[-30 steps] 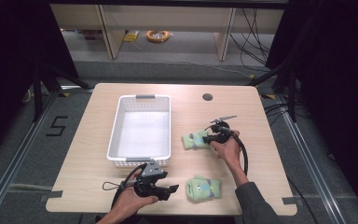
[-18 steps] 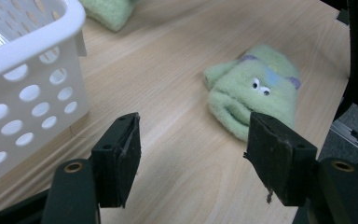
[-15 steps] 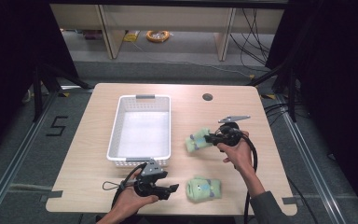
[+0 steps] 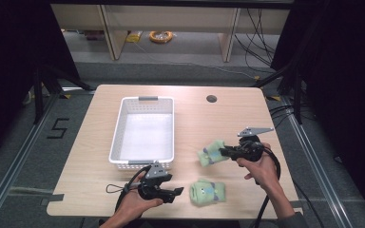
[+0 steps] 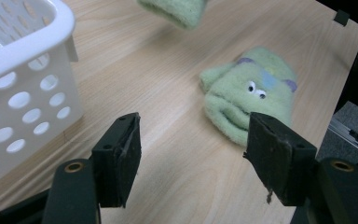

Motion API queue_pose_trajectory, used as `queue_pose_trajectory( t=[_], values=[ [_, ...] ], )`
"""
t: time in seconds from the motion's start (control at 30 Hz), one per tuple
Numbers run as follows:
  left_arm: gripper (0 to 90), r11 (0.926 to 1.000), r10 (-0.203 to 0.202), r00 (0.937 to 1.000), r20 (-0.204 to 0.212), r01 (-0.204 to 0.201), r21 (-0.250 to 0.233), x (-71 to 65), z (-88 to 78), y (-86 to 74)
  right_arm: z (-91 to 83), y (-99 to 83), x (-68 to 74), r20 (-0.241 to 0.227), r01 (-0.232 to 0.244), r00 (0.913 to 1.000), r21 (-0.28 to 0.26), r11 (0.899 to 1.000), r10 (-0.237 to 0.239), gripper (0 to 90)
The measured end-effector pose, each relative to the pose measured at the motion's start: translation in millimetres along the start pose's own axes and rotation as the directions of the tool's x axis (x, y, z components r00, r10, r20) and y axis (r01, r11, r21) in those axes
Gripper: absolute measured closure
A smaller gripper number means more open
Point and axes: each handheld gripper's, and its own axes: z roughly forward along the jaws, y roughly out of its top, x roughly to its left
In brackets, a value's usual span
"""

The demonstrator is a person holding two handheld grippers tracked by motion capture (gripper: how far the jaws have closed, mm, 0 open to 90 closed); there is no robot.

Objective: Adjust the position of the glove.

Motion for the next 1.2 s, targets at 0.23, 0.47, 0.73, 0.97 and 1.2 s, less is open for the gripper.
queue_pose_trajectory(
  t=[0.23, 0.47, 0.73, 0.97, 1.2],
  values=[
    [35.0, 0.9999, 0.004, 1.0000, -0.005, -0.004, 0.017, -1.3, 0.6, -0.5, -12.0, -14.2, -7.4, 0.014, -0.002, 0.9999, 0.046, 0.999, 0.001, 81.1],
    [35.3, 1.0000, 0.003, 1.0000, 0.003, -0.003, 0.002, -2.1, 3.5, 0.2, -14.2, -22.3, -10.7, 0.000, 0.021, 0.9998, 0.078, 0.997, -0.021, 80.9],
    [35.3, 1.0000, 0.006, 1.0000, 0.004, -0.006, 0.005, -2.1, 4.9, 0.6, -1.2, -19.3, -22.6, -0.016, 0.062, 0.9981, 0.172, 0.983, -0.060, 80.3],
    [35.3, 0.9999, 0.008, 0.9999, 0.006, -0.008, 0.014, -0.8, 4.8, -0.3, 24.8, -10.5, -35.7, 0.018, 0.100, 0.9937, 0.305, 0.947, -0.111, 78.9],
    [35.1, 0.9999, 0.004, 1.0000, 0.005, -0.004, 0.012, -0.5, 3.9, -1.1, 36.5, -5.8, -40.7, 0.089, 0.106, 0.9862, 0.309, 0.945, -0.140, 58.0]
  ],
)
